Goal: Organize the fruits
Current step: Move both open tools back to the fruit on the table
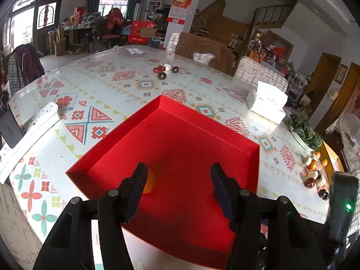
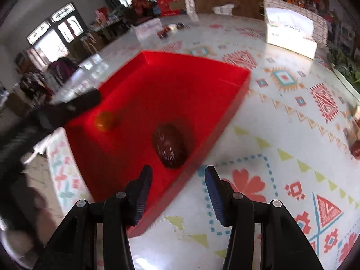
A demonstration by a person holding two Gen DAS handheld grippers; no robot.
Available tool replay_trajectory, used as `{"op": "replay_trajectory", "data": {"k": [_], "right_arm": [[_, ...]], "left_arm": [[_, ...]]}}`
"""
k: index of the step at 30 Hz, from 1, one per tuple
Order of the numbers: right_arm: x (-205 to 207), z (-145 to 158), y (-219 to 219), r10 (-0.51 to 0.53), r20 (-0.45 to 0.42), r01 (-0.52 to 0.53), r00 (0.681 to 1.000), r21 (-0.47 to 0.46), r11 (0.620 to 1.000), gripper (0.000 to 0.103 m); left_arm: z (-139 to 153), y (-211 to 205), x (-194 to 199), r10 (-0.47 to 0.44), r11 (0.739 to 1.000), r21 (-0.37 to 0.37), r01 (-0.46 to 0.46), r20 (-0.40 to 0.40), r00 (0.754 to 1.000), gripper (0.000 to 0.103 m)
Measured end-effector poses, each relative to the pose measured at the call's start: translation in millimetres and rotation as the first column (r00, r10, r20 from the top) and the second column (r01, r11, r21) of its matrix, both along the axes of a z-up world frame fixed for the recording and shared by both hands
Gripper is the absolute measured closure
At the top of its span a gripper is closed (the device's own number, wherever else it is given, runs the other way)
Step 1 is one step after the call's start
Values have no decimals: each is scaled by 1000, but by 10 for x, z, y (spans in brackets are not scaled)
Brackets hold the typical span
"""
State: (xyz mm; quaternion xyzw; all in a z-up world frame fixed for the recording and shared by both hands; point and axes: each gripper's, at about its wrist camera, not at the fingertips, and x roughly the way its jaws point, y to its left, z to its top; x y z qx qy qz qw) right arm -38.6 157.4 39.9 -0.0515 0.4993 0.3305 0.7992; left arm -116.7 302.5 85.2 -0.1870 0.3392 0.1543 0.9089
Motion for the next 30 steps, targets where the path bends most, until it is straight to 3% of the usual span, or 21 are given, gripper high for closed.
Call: {"op": "replay_trajectory", "data": {"k": [5,12,15,18,22,25,27,30], "right_arm": [[80,-7,-168,-47,-14,47,999,1,999,50],[9,56,-258,-15,-22,16,1000,57,998,50],[10,275,-632,-67,23,63,997,144,988,49],[111,442,-1136,-169,60,155,984,185,970,48],[323,507,-2112,-349,99,326,932,194,925,46],[481,436,-2811,-485,116,468,867,149,871,46],[583,354,-3251,-562,100,546,821,146,825,46],[734,231,-3678,-622,39,609,782,162,776,50]], "left_arm": [[83,-104,-9,-12,1000,6,12,16,1000,41],[153,-321,51,-66,998,3,66,22,998,41],[228,-474,95,-110,994,13,110,23,994,40],[311,-719,154,-165,986,43,164,34,986,31],[350,-1072,297,-252,966,68,250,32,967,31],[294,-1379,481,-325,944,64,324,10,946,30],[232,-1610,632,-379,924,55,378,-7,926,30],[132,-1948,862,-457,888,36,458,-33,889,30]]}}
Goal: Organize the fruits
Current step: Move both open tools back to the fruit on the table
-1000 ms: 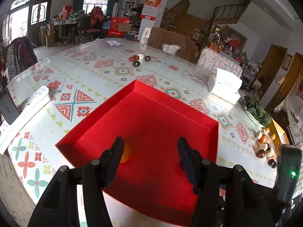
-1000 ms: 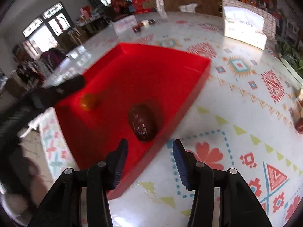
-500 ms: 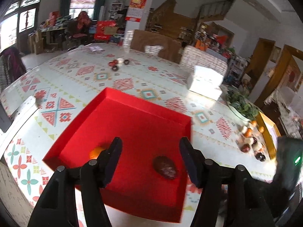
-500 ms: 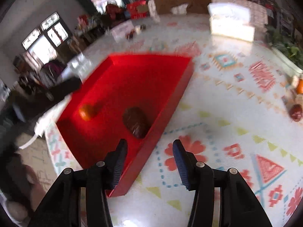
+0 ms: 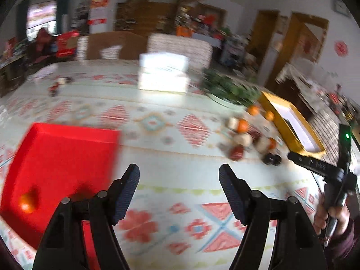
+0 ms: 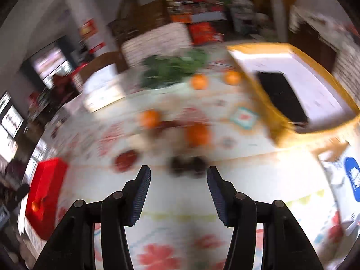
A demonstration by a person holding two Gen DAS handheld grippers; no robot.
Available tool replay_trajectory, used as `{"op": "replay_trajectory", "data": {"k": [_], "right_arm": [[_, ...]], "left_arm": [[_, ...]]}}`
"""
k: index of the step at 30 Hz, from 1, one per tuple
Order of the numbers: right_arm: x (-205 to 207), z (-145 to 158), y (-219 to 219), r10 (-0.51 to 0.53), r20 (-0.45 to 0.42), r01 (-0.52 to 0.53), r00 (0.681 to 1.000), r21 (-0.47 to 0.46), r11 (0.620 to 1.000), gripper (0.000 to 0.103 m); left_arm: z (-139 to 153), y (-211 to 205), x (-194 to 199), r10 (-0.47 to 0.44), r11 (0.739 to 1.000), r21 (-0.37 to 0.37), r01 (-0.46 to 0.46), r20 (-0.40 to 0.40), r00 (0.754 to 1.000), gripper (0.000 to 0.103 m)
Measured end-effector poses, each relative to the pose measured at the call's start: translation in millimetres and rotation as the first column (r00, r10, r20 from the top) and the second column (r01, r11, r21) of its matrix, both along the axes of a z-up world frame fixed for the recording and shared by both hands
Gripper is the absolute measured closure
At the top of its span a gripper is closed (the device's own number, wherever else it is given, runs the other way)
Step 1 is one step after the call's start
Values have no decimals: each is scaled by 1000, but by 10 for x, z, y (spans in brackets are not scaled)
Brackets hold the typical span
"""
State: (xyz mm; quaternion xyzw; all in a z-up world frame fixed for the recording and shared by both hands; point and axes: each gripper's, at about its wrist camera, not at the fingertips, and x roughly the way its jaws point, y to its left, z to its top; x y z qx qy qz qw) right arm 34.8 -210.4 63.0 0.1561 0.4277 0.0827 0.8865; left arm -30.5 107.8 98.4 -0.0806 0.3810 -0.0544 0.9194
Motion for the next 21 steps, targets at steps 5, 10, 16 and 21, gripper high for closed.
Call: {"op": "replay_trajectory", "data": {"k": [5,10,16,21], "right_arm": [[146,-150,-267,-17,-36,20,999,84,996,57],[255,-216,-241,18,-31,-14,999,121,993,57],[379,-162,-234,-19,-32,23,999,154,988,57],[618,-126,-113,-24,-39,28,999,96,995,57]], "left_arm": [[-123,-547,355,-118,993,19,118,-11,993,31],[-285,-858,646,-187,982,23,188,-38,982,31],[-468,-1080,897,-227,970,75,231,-56,972,31],[-582,-1110,970,-244,961,118,251,-71,967,31]]}}
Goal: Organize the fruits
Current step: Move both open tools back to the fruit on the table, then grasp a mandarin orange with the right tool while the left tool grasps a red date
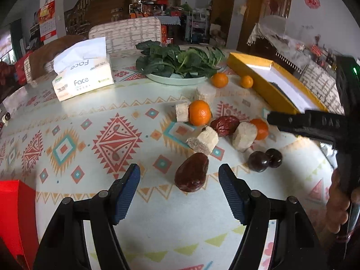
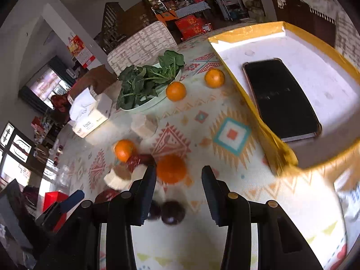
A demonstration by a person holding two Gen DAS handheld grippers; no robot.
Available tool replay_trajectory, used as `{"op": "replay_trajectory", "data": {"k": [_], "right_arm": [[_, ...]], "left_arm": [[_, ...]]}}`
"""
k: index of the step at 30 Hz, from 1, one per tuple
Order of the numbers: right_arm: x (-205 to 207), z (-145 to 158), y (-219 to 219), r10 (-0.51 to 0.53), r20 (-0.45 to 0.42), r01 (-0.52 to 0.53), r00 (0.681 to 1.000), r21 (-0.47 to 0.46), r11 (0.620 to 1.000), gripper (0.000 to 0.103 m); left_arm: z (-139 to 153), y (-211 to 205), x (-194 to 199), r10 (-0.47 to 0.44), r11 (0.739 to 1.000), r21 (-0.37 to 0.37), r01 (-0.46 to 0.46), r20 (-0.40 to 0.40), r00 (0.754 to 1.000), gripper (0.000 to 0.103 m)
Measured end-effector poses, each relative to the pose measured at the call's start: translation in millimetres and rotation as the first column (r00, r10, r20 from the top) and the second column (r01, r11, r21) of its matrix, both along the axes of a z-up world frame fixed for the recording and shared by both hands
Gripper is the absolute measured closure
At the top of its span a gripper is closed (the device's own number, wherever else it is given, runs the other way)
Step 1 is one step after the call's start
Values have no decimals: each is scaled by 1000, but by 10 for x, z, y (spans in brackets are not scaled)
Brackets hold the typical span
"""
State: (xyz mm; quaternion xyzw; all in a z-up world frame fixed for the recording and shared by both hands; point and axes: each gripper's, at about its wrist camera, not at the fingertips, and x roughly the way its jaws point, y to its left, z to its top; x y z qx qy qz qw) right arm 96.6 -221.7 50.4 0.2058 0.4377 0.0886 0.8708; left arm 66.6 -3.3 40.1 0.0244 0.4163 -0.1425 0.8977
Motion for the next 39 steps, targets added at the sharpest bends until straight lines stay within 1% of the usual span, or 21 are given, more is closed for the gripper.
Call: {"op": "replay_trajectory", "data": {"k": [5,7,9,10,12,14,16,18,19,20,21,24,28,30,34,39], "right_arm": [[127,-135,14,5,-23,-5,1000,10,1000,57],[134,-179,13,20,-20,-19,1000,45,999,57],[142,-187,24,30,-14,-29,999,56,998,57],[145,-187,30,36,-12,-35,999,60,998,57],[160,-217,48,50,-10,-49,999,79,996,57],[167,-210,77,57,-6,-57,998,70,996,57],[166,-208,110,67,-2,-67,998,67,995,57],[162,-206,146,78,-2,-77,997,55,995,57],[153,-202,168,81,-2,-81,997,42,996,59],[147,-201,184,85,-3,-84,996,30,996,64],[137,-202,208,93,-3,-93,996,19,996,66],[94,-179,259,93,9,-93,996,-23,995,66],[28,-125,328,83,43,-79,996,-93,993,67],[-4,-81,349,77,66,-69,995,-116,991,67],[-90,23,390,77,102,-62,992,-140,988,67],[-314,218,528,106,122,-90,987,-129,988,67]], "left_arm": [[-69,-12,55,-18,1000,11,18,-12,1000,31],[-98,-44,85,-29,1000,10,29,-18,999,31],[-129,-93,112,-42,999,15,42,-22,999,34],[-146,-116,121,-47,999,20,48,-25,999,38],[-174,-141,125,-60,998,24,61,-41,997,50],[-175,-138,120,-54,998,30,55,-36,998,62],[-173,-121,113,-49,998,25,50,-33,998,72],[-178,-113,112,-45,999,20,46,-32,998,72],[-176,-106,108,-43,999,17,44,-31,999,72],[-175,-93,105,-41,999,12,42,-31,999,72],[-172,-68,94,-36,999,2,36,-29,999,72],[-145,-6,75,-16,1000,-9,15,-12,1000,72],[-103,46,68,19,1000,-7,-19,12,1000,72],[-62,83,60,35,999,-25,-35,20,999,72],[96,168,-27,69,997,-51,-66,53,996,72],[373,466,-368,126,987,-113,-115,91,988,72]]}}
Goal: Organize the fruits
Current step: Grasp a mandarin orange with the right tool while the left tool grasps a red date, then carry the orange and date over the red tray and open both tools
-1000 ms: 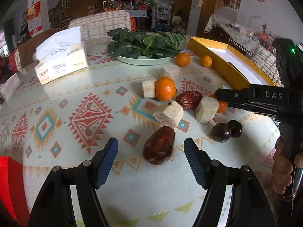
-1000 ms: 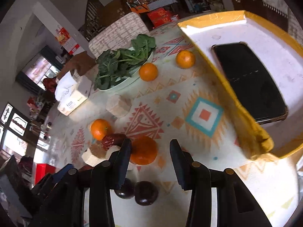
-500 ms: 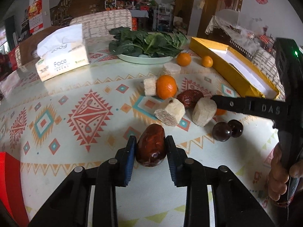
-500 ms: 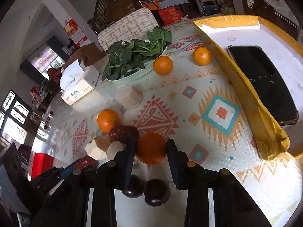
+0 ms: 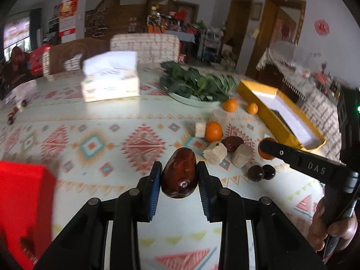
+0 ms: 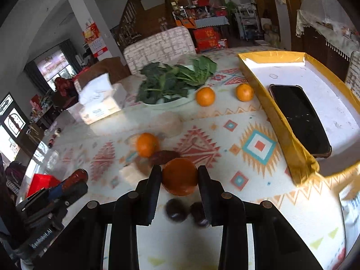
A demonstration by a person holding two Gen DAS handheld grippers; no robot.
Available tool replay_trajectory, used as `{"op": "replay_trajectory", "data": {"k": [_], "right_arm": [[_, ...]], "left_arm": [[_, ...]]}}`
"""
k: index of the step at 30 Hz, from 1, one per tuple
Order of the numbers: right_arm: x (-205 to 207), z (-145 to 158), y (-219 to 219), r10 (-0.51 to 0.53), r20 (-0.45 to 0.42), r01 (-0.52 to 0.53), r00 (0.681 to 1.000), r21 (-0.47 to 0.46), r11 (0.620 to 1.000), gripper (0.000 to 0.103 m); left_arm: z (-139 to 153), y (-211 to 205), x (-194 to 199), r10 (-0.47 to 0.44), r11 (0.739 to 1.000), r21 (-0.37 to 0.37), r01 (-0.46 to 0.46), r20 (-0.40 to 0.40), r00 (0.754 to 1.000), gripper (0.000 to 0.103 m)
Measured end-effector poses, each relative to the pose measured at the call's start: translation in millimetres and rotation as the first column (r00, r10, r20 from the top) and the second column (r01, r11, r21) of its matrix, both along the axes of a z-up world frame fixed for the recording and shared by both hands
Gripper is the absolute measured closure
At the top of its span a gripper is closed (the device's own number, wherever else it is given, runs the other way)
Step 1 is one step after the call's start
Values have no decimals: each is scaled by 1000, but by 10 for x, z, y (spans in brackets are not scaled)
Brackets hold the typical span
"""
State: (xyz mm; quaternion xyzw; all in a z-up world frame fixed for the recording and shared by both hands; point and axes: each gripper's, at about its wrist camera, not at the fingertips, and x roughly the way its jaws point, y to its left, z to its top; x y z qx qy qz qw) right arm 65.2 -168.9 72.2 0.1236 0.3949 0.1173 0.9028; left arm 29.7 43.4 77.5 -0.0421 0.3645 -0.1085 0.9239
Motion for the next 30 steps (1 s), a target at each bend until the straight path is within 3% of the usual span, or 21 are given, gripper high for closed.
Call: {"op": "replay_trajectory", "data": {"k": [6,14,21,30], "right_arm": [[-325,253,369,79,25,-79,997,-1,997,67],[-683,349,1368,248,25,-246,968,-51,968,67],[-841,337,2302,407,14,-406,913,-60,912,67],[-799,95,3234,542,-44,-543,839,-89,835,66]], "left_arm": [[342,622,-504,107,994,-29,-105,61,992,72],[487,1616,-961,282,958,27,-285,90,955,72],[333,2382,-1012,402,911,84,-405,51,914,72],[5,2825,-748,450,892,73,-446,-73,890,72]]}}
